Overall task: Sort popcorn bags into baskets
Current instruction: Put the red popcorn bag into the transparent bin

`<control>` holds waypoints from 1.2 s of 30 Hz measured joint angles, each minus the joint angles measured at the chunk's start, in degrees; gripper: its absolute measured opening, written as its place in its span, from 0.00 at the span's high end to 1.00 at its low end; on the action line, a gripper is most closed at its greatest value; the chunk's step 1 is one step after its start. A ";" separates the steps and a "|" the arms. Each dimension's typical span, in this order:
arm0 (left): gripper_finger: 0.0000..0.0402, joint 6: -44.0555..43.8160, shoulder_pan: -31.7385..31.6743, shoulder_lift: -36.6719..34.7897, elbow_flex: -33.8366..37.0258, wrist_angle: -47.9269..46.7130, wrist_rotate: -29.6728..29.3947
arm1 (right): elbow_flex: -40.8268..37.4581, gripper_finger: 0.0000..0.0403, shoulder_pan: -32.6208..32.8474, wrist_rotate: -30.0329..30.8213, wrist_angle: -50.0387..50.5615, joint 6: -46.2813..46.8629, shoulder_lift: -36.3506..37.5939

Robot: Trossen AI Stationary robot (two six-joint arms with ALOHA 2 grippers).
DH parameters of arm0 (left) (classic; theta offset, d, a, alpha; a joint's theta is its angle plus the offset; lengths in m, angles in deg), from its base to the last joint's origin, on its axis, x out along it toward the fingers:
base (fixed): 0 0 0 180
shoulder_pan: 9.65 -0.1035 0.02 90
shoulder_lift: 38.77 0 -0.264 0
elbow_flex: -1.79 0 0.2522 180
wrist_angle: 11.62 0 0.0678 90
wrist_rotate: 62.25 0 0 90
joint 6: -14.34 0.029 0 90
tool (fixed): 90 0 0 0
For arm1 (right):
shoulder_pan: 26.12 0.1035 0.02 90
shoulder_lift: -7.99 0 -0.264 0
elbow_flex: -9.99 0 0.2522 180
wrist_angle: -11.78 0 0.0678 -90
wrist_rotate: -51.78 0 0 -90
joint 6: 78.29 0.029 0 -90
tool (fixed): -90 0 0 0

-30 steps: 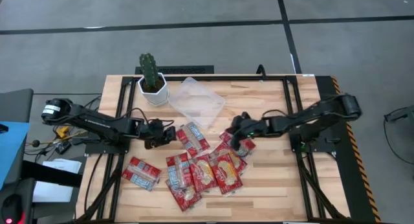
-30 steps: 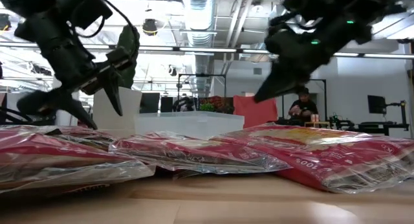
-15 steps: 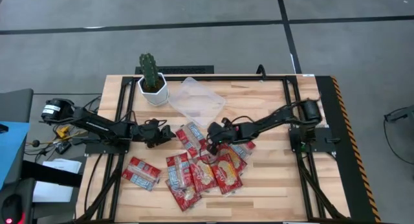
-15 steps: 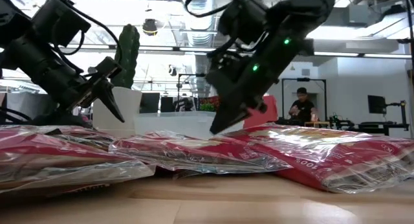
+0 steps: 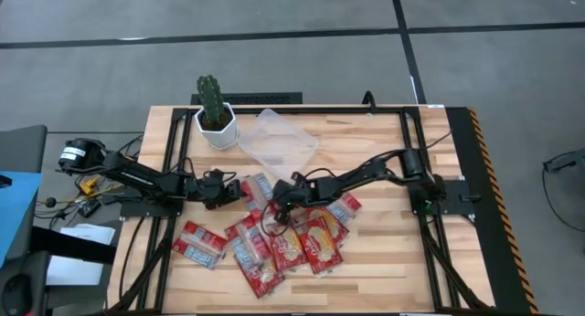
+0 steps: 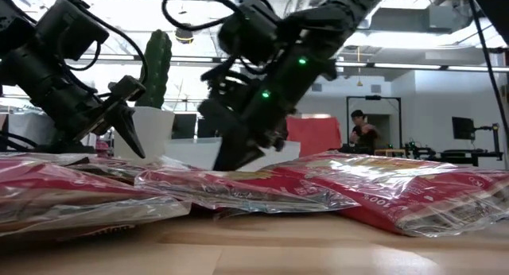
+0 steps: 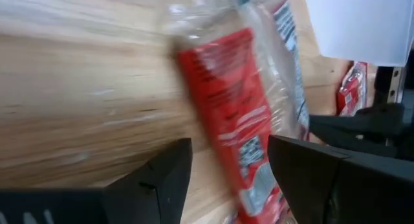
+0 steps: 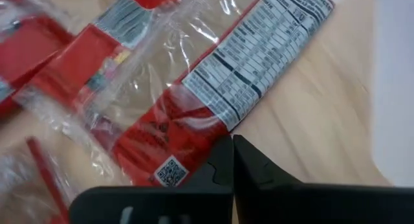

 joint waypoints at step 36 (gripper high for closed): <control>0.99 0.22 -0.04 -4.08 1.14 7.83 3.32 | 16.48 0.94 -0.70 -5.66 27.20 -10.82 13.19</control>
